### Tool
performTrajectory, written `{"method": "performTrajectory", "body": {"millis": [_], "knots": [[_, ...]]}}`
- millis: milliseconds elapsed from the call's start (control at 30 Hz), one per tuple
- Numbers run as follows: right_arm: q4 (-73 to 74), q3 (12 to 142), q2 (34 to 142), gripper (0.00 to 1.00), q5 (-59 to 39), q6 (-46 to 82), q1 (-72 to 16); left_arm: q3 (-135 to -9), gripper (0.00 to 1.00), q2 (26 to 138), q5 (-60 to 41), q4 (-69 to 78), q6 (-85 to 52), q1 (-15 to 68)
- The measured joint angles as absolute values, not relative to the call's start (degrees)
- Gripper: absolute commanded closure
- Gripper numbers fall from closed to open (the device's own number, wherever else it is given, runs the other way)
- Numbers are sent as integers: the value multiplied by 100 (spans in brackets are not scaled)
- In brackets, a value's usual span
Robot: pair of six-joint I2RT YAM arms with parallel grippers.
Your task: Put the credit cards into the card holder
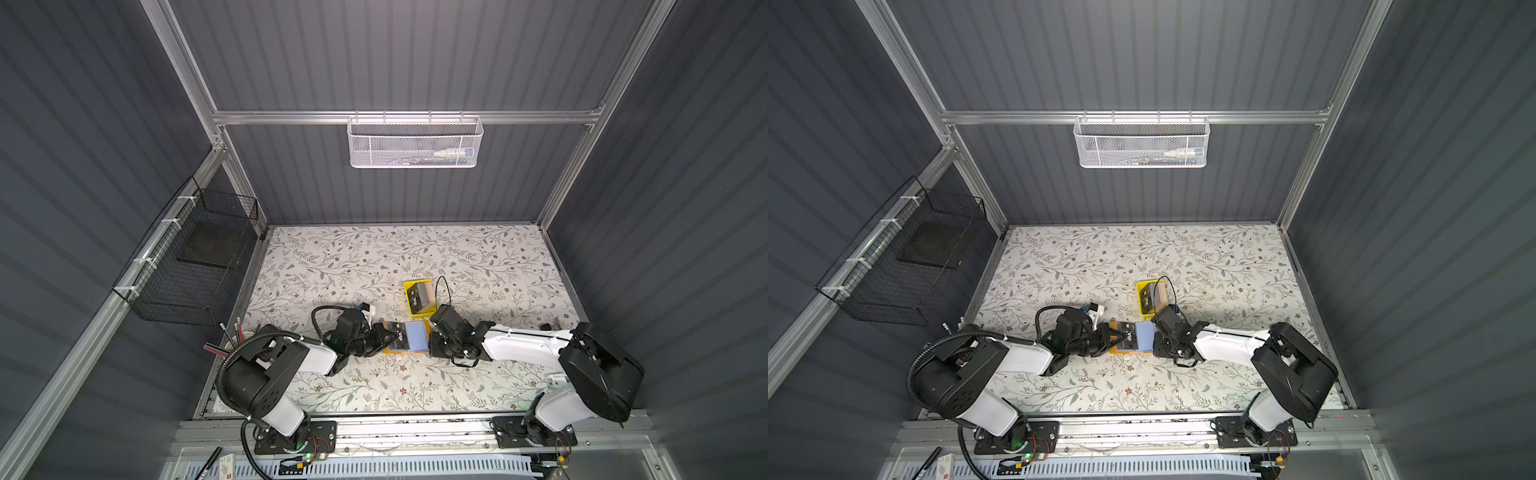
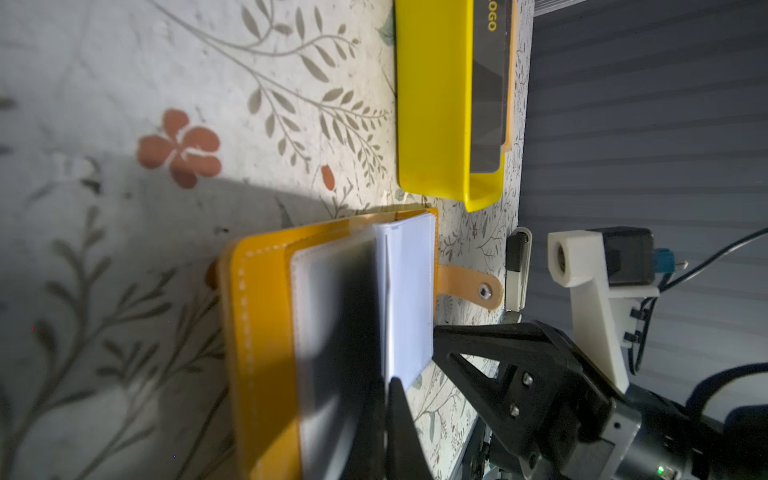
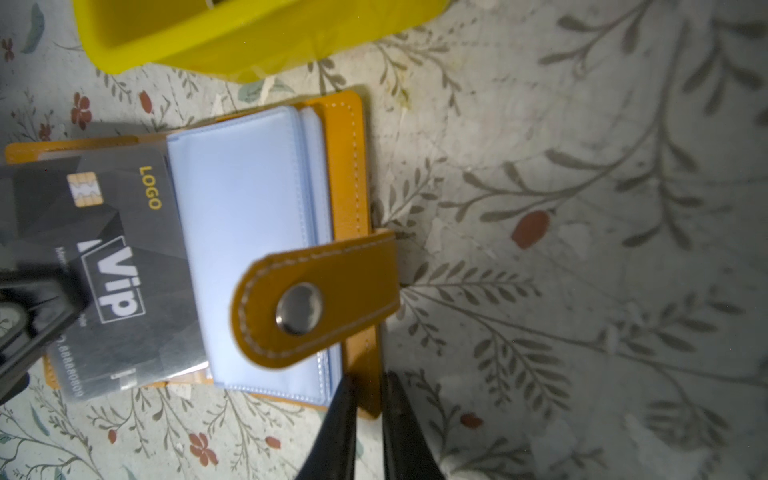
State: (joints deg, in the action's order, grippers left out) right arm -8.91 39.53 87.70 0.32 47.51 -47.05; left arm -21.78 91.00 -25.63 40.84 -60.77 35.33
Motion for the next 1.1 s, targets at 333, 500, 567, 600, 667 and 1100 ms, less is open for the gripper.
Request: {"method": "performTrajectory", "body": {"millis": [333,500,567,600,667,1100], "knots": [[-856,3953,8790,85,45,4751,-4705,-2158,100,9297,-2792,4388,-6226,3531],[-843,3953,8794,85,60,4748,-4707,-2158,100,9435,-2851,4486,-6285,3533],[-840,3953,8796,85,64,4748,-4709,-2158,100,9465,-2858,4530,-6320,3533],[-838,3953,8796,85,67,4751,-4709,-2158,100,9474,-2858,4543,-6335,3533],[-838,3953,8799,85,67,4748,-4709,-2158,100,9507,-2858,4600,-6412,3533],[-725,3955,8844,86,89,4751,-4722,-1975,100,9439,-2655,4720,-6801,3533]]}}
